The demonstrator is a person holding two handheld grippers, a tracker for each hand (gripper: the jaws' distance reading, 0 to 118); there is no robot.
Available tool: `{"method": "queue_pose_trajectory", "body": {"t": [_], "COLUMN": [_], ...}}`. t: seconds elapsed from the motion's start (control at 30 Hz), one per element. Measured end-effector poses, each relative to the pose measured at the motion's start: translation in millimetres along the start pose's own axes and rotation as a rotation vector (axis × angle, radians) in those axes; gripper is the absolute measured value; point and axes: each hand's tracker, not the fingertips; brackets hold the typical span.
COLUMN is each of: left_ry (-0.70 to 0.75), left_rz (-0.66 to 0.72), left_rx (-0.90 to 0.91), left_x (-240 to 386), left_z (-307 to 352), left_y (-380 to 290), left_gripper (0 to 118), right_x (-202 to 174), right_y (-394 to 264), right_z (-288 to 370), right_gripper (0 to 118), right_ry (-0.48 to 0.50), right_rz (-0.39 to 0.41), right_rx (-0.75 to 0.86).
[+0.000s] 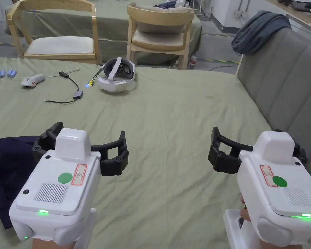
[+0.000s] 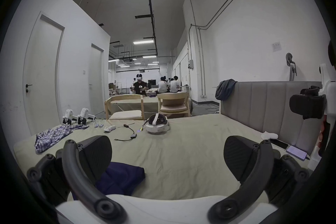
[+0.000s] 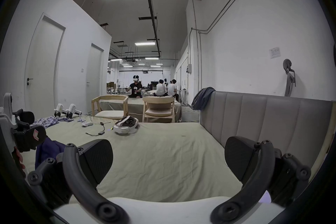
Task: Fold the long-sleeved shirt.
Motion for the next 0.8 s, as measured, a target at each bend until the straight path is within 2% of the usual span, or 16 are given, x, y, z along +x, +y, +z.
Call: {"method": "queue_pose_trajectory", "body": {"t": [0.23,0.43,0.53,0.57,0.6,0.63,0.67,0.7,0.77,0.8], "left_ry": [-0.026,-0.008,-0.009,-0.009,-0.012,-0.005,0.019,0.069,0.025,0.014], "left_rz": [0.018,-0.024,-0.013,-0.010,-0.012,-0.025,-0.057,-0.076,-0.036,0.001], "left_rx": [-0.011,0.002,-0.016,-0.010,-0.005,-0.006,-0.026,-0.028,-0.038,-0.037], "left_x": [0.7,6.0,5.5,4.5,4.0,5.0,6.3,7.2,3.3,1.0], "left_z": [-0.3,0.5,0.9,3.5,5.5,5.2,3.1,0.3,-0.8,-0.4], "left_y": [1.8,1.7,2.2,1.8,1.8,2.8,2.9,1.7,-1.7,-2.7], "left_gripper": [111,111,108,94,65,24,9,10,10,10], "right_x": [-1.9,-4.2,-2.1,-0.3,1.2,3.2,0.4,-3.5,-0.8,-4.6], "right_y": [0.2,3.7,5.2,6.2,6.7,4.6,2.1,0.1,-3.8,-6.2], "right_z": [0.6,2.8,5.5,6.2,6.2,2.7,1.3,0.7,-2.1,-3.6], "right_gripper": [118,118,116,94,52,0,0,0,0,0], "right_ry": [-0.007,-0.020,-0.027,-0.019,-0.018,-0.025,-0.076,-0.081,-0.021,-0.039], "right_rz": [0.019,0.042,0.014,-0.015,-0.029,-0.022,0.002,0.013,-0.009,-0.005], "right_rx": [0.000,-0.016,-0.023,-0.043,-0.049,-0.051,-0.057,-0.072,-0.099,-0.097]}}
